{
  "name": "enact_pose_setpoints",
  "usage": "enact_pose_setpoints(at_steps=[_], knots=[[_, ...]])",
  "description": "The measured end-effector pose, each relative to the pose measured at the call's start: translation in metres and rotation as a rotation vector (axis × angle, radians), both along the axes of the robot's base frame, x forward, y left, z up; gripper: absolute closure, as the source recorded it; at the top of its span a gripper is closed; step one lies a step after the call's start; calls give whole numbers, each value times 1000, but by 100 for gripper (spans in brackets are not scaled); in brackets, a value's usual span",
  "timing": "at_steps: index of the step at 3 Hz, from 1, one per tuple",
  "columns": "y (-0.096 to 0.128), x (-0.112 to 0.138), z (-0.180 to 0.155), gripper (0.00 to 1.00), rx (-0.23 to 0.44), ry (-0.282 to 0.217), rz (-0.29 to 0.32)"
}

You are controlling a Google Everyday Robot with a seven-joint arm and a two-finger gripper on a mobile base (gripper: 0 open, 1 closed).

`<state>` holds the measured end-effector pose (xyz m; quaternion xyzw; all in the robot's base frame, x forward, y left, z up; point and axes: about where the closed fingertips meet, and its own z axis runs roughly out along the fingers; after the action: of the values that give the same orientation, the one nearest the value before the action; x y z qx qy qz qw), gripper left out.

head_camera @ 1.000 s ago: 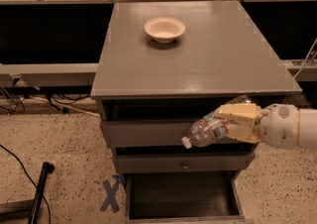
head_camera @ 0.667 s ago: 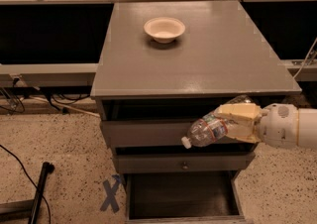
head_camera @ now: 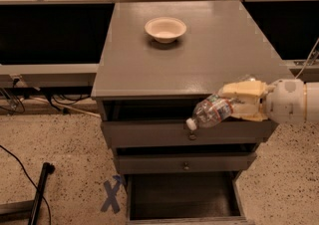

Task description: Pick water bottle from bottom drawer and place on counter

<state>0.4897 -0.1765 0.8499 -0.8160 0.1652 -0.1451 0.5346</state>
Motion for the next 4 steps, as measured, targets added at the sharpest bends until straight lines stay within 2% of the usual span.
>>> enact_pose_setpoints(at_steps=[1, 2, 3, 4], knots=[[-18, 36, 42, 100, 5, -29, -13], [-26, 55, 58, 100, 0, -29, -37], [-31, 85, 56, 100, -18, 33, -77], [-19, 112, 48, 100, -45, 88, -77]])
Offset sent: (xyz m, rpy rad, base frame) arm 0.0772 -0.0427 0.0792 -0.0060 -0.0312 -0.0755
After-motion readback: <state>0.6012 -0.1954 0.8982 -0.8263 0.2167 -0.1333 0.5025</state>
